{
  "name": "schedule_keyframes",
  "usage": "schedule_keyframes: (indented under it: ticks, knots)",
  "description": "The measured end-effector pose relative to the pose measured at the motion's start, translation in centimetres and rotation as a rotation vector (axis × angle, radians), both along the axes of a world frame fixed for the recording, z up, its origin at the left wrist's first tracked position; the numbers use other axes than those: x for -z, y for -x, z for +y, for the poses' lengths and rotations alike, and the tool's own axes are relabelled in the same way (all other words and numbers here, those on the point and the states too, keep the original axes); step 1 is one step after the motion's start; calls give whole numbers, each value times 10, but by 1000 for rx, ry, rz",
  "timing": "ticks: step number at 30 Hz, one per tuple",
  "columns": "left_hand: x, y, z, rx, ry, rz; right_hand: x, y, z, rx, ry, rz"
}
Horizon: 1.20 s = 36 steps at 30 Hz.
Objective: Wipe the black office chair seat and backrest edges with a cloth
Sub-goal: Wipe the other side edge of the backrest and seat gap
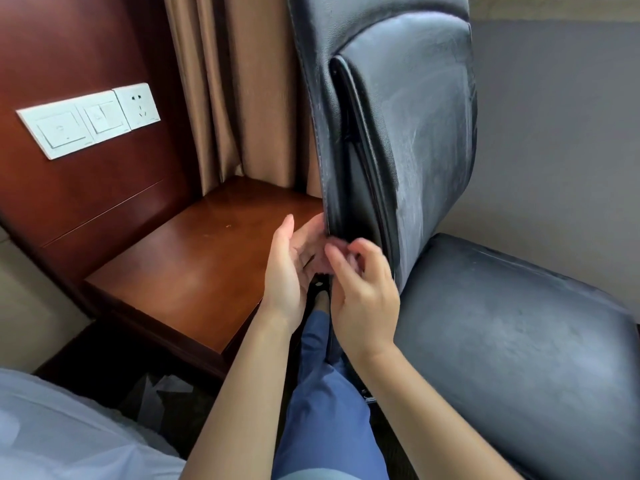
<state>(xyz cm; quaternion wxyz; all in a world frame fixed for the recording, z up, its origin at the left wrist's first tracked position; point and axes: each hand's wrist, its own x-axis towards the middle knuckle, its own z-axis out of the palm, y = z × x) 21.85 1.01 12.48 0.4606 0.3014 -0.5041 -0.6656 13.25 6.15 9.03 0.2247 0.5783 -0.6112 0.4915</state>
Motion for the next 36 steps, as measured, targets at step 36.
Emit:
schedule_keyframes:
  ticks: [36]
  knots:
    - [11, 8, 13, -5, -1, -43, 22, -1, 0, 52, -224, -297]
